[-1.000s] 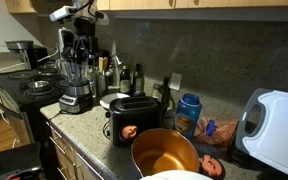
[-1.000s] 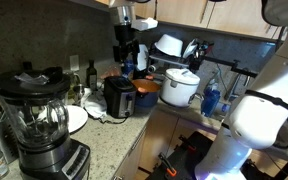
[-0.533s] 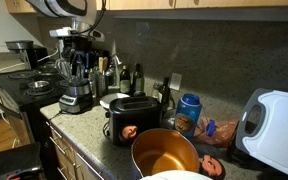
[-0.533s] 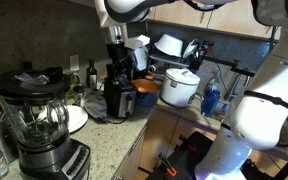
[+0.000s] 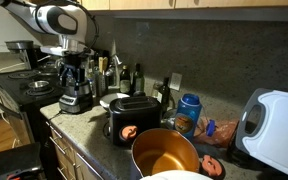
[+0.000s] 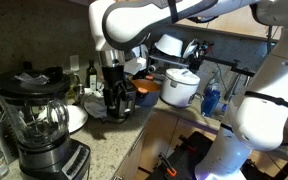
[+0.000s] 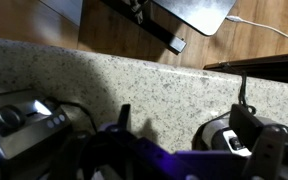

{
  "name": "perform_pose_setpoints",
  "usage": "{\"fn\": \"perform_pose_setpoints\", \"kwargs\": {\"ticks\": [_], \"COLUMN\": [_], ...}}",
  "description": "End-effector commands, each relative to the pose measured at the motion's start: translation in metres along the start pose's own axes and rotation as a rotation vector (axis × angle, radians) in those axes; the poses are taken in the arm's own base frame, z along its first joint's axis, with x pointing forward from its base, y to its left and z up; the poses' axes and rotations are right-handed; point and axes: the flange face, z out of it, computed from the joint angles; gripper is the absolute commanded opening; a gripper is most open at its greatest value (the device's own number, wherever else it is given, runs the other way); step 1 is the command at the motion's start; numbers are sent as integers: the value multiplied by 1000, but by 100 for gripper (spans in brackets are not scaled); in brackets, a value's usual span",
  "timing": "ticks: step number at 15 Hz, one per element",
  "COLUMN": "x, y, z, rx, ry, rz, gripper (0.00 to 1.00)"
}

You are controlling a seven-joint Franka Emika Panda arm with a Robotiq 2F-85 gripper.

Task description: Push a button on the blender

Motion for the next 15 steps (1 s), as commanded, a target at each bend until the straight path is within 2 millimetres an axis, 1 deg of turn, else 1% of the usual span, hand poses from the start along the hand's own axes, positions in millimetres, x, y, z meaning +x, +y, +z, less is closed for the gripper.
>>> {"fn": "perform_pose_setpoints", "kwargs": {"ticks": [1,5,7,11,15], "x": [-7,-1,3,21,35], "y": [-25,-48,-56,-66,-74], "z": [24,52,65,95,113], "rx": [4,10,12,19,33], "ry": [37,70,85,131,154], "rz": [-66,-111,-140,-223,-275], "gripper": [100,100,100,100,100]}}
